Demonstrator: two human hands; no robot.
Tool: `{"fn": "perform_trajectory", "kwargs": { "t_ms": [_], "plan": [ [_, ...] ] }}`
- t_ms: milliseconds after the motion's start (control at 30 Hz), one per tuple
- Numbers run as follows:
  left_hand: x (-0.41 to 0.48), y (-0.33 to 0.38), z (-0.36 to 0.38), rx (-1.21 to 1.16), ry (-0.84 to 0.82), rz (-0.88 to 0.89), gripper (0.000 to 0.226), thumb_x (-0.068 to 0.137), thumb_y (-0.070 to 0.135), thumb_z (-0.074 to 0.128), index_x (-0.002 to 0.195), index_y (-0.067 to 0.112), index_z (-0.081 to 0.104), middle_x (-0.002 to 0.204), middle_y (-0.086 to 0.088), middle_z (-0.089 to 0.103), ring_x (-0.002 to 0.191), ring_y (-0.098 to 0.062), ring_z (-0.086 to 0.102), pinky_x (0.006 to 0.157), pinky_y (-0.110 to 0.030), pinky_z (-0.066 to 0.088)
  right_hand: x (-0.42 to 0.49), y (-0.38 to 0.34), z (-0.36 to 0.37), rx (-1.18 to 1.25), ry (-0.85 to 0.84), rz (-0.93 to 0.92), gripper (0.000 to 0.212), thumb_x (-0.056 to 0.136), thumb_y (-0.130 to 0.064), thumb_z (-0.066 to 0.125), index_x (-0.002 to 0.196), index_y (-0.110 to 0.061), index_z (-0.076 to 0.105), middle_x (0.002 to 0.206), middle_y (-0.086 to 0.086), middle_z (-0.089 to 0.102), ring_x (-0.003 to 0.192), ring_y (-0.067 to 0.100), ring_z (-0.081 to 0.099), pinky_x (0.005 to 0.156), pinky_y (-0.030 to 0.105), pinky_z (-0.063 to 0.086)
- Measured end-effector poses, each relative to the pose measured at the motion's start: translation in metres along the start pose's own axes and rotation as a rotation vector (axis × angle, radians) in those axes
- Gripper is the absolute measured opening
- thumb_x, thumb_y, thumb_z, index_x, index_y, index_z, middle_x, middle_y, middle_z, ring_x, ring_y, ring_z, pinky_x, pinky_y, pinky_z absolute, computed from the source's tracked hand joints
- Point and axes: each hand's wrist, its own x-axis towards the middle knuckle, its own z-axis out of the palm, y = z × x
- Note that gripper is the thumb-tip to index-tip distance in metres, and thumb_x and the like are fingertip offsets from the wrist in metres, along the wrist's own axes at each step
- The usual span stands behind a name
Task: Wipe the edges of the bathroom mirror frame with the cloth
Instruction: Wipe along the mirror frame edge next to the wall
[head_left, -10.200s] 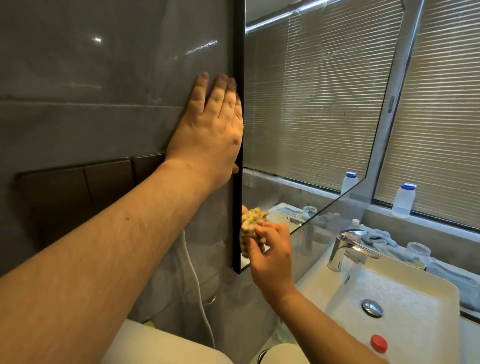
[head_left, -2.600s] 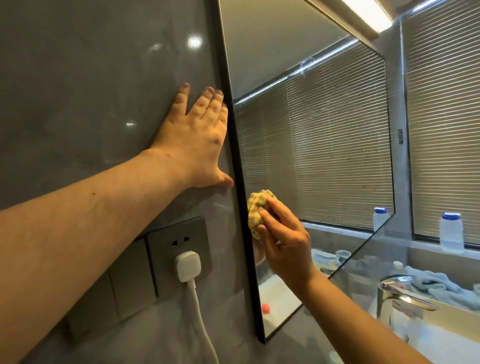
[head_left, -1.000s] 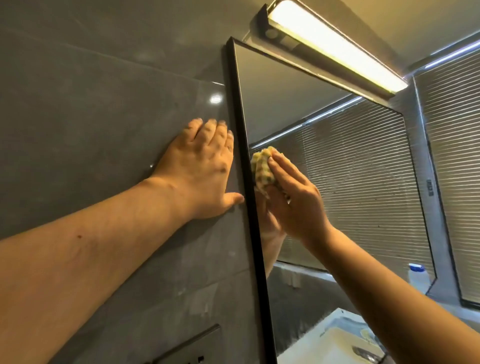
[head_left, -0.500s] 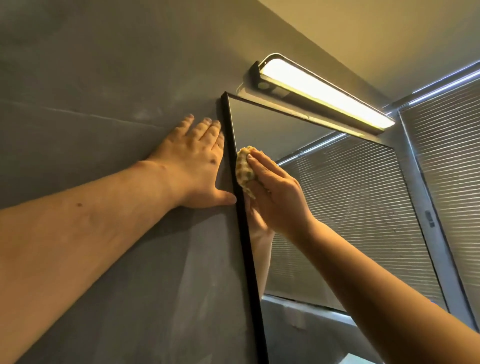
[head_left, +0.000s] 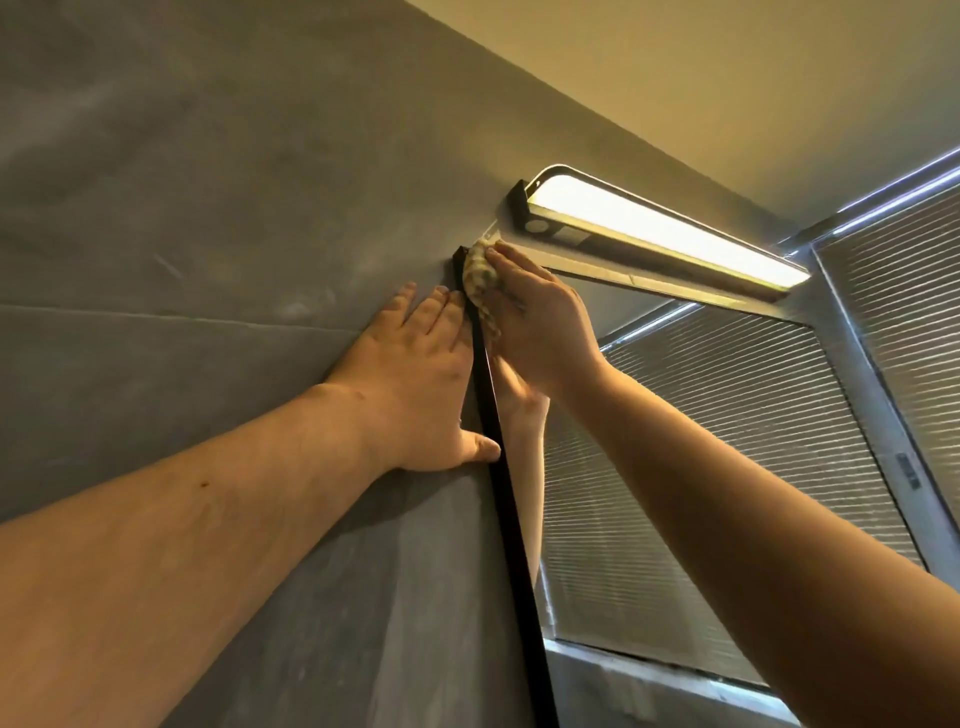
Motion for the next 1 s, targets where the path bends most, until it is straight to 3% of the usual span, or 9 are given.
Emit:
{"fn": "perform_trajectory", "kwargs": {
  "t_ms": [67, 167, 333, 433, 500, 567, 767, 867, 1000],
  "plan": [
    [0.002, -0.002, 0.002, -0.026, 0.008, 0.010, 0.128, 0.069, 0.093, 0.031, 0.152, 0.005, -0.011, 0.163, -0.012, -0.010, 0.150, -0.028, -0.012, 0.121, -0.050, -0.003, 0.005, -0.001, 0.000, -0.002, -0.015, 0.027, 0.039, 0.097, -0.016, 0.059, 0.136, -0.008, 0.058, 0.145, 0.006, 0.053, 0.133, 0.015, 0.049, 0.110, 0.008, 0.027],
    [-0.002, -0.003, 0.008, -0.023, 0.028, 0.022, 0.133, 0.064, 0.097, 0.027, 0.151, 0.004, -0.013, 0.163, -0.012, -0.010, 0.150, -0.027, -0.013, 0.121, -0.050, -0.004, 0.006, 0.001, -0.005, 0.064, -0.075, 0.022, 0.040, 0.096, -0.010, 0.059, 0.136, -0.006, 0.057, 0.145, 0.008, 0.052, 0.134, 0.018, 0.048, 0.115, 0.026, 0.035],
    [-0.003, 0.002, 0.010, -0.002, -0.010, -0.010, 0.131, 0.065, 0.096, 0.022, 0.151, 0.005, -0.016, 0.161, -0.012, -0.019, 0.148, -0.028, -0.020, 0.120, -0.049, -0.009, 0.010, 0.031, -0.019, -0.103, -0.062, 0.000, 0.038, 0.096, -0.017, 0.061, 0.133, -0.010, 0.061, 0.139, 0.006, 0.058, 0.128, 0.020, 0.055, 0.111, 0.028, 0.040],
    [-0.007, 0.006, 0.011, -0.003, -0.028, -0.028, 0.128, 0.068, 0.095, 0.024, 0.151, 0.006, -0.015, 0.161, -0.012, -0.020, 0.147, -0.029, -0.022, 0.120, -0.049, -0.009, 0.010, 0.056, -0.031, -0.078, -0.029, 0.045, 0.023, 0.096, -0.021, 0.059, 0.117, -0.017, 0.068, 0.113, 0.000, 0.070, 0.105, 0.018, 0.066, 0.094, 0.042, 0.051],
    [-0.011, 0.009, 0.010, -0.011, -0.041, -0.027, 0.126, 0.069, 0.094, 0.026, 0.152, 0.006, -0.014, 0.161, -0.012, -0.020, 0.147, -0.029, -0.022, 0.120, -0.050, -0.009, 0.008, 0.069, -0.039, -0.035, -0.008, 0.098, 0.014, 0.097, -0.017, 0.056, 0.102, -0.021, 0.069, 0.097, -0.003, 0.071, 0.092, 0.016, 0.067, 0.085, 0.043, 0.054],
    [-0.014, 0.013, 0.009, -0.021, -0.047, -0.019, 0.127, 0.069, 0.094, 0.028, 0.152, 0.006, -0.012, 0.161, -0.013, -0.020, 0.147, -0.029, -0.022, 0.120, -0.050, -0.010, 0.008, 0.076, -0.045, -0.023, 0.023, 0.153, 0.019, 0.096, -0.013, 0.053, 0.097, -0.023, 0.068, 0.092, -0.005, 0.072, 0.089, 0.017, 0.068, 0.083, 0.043, 0.056],
    [-0.021, 0.022, 0.014, -0.020, -0.074, -0.009, 0.139, 0.060, 0.098, 0.032, 0.151, 0.005, -0.014, 0.160, -0.015, -0.022, 0.145, -0.030, -0.027, 0.118, -0.050, -0.015, 0.000, 0.076, -0.045, -0.002, -0.046, 0.170, 0.019, 0.097, -0.011, 0.052, 0.106, -0.019, 0.068, 0.099, 0.000, 0.069, 0.097, 0.022, 0.066, 0.090, 0.038, 0.053],
    [-0.021, 0.022, 0.013, -0.027, -0.067, -0.015, 0.140, 0.058, 0.099, 0.033, 0.152, 0.005, -0.012, 0.160, -0.014, -0.020, 0.146, -0.029, -0.025, 0.119, -0.049, -0.013, -0.023, 0.064, -0.046, 0.003, -0.098, 0.110, 0.029, 0.098, -0.014, 0.057, 0.126, -0.011, 0.064, 0.122, 0.002, 0.066, 0.116, 0.017, 0.061, 0.102, 0.032, 0.047],
    [-0.020, 0.022, 0.014, -0.034, -0.066, -0.018, 0.141, 0.057, 0.100, 0.032, 0.152, 0.005, -0.011, 0.161, -0.015, -0.019, 0.146, -0.029, -0.024, 0.119, -0.049, -0.012, -0.072, 0.051, -0.039, -0.038, -0.108, -0.048, 0.043, 0.093, -0.022, 0.059, 0.134, -0.009, 0.060, 0.142, 0.005, 0.056, 0.133, 0.016, 0.051, 0.113, 0.033, 0.040]
  ]
}}
